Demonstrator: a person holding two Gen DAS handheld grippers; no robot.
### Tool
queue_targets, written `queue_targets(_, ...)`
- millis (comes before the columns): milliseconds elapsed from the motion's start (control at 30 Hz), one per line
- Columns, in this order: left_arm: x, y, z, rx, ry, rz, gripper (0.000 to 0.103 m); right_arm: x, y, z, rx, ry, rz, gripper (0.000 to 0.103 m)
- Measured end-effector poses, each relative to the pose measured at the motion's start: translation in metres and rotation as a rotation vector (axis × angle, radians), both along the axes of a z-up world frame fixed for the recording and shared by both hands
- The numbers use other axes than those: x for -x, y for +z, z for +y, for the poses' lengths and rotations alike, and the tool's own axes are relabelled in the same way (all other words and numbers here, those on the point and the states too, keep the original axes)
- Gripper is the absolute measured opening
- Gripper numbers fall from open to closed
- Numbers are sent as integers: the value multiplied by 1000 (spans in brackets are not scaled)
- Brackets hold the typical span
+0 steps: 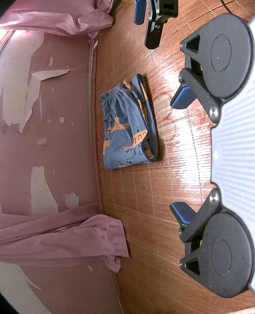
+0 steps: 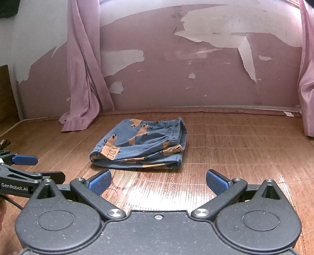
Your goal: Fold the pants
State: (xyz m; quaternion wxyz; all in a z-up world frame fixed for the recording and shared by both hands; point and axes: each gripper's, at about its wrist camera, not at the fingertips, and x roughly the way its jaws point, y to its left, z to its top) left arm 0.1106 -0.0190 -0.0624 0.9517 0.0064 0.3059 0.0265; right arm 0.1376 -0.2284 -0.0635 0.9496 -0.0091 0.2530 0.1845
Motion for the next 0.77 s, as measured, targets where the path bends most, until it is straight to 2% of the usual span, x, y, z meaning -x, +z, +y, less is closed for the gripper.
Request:
queue_targets(467,0,-1,1,6,11,15,103,-1,-1,0,2,4,8,102)
queue_targets(567,-2,-2,3,29,-10,56,103,-1,-2,0,3,5,10,102)
queue_targets(767,2,-4,6,48,-17,46,102,-2,-3,0,0,11,18,102)
